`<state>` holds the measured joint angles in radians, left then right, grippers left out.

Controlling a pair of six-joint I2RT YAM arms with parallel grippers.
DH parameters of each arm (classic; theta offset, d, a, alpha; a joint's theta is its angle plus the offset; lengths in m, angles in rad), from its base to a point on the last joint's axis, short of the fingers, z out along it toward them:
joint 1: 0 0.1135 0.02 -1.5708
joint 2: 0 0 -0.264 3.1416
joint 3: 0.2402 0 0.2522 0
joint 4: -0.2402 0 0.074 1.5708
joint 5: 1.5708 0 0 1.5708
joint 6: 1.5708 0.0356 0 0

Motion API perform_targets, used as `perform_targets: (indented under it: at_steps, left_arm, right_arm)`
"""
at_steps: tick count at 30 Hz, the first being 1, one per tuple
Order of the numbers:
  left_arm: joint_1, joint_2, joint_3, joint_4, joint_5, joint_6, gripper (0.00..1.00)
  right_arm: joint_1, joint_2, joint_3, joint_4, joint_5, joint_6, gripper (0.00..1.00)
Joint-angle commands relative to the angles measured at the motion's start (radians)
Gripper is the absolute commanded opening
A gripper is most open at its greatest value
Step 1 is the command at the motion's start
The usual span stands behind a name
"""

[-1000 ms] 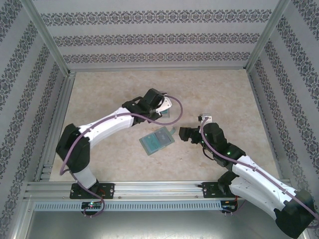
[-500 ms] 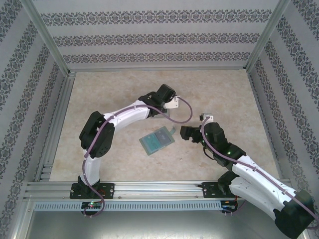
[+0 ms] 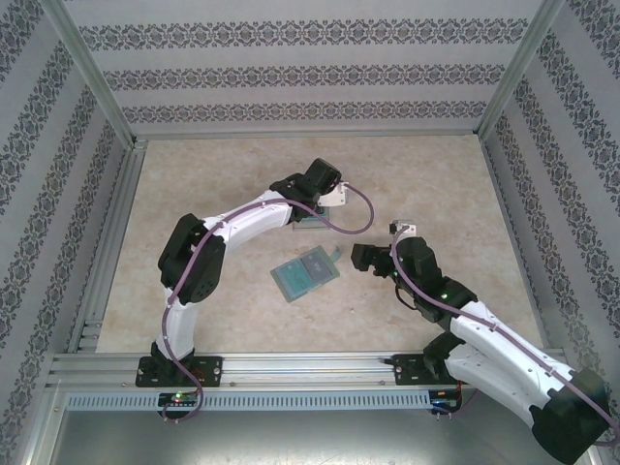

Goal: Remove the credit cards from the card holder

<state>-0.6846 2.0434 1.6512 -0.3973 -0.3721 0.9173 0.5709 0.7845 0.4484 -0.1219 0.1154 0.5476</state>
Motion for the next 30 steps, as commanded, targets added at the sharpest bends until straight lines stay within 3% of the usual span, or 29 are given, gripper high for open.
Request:
perform_targets:
  at_steps: [1, 27, 28, 29, 30]
  left_arm:
    - [0.018, -0.015, -0.024, -0.035, -0.015, 0.014, 0.0]
    - [0.038, 0.078, 0.029, -0.032, -0.046, -0.005, 0.0]
    - [0.039, 0.083, 0.032, -0.027, -0.052, -0.007, 0.01]
    - [0.04, 0.089, 0.038, -0.022, -0.057, -0.009, 0.12]
    - [0.041, 0.098, 0.05, -0.025, -0.062, -0.015, 0.17]
  right_arm:
    - [-0.009, 0.008, -0.016, 0.022, 0.003, 0.014, 0.98]
    - [-0.018, 0.018, -0.02, 0.028, -0.003, 0.017, 0.98]
    - [-0.019, 0.019, -0.02, 0.028, -0.003, 0.017, 0.98]
    - [-0.019, 0.019, -0.019, 0.028, -0.004, 0.017, 0.98]
    - [-0.019, 0.019, -0.019, 0.028, -0.005, 0.016, 0.98]
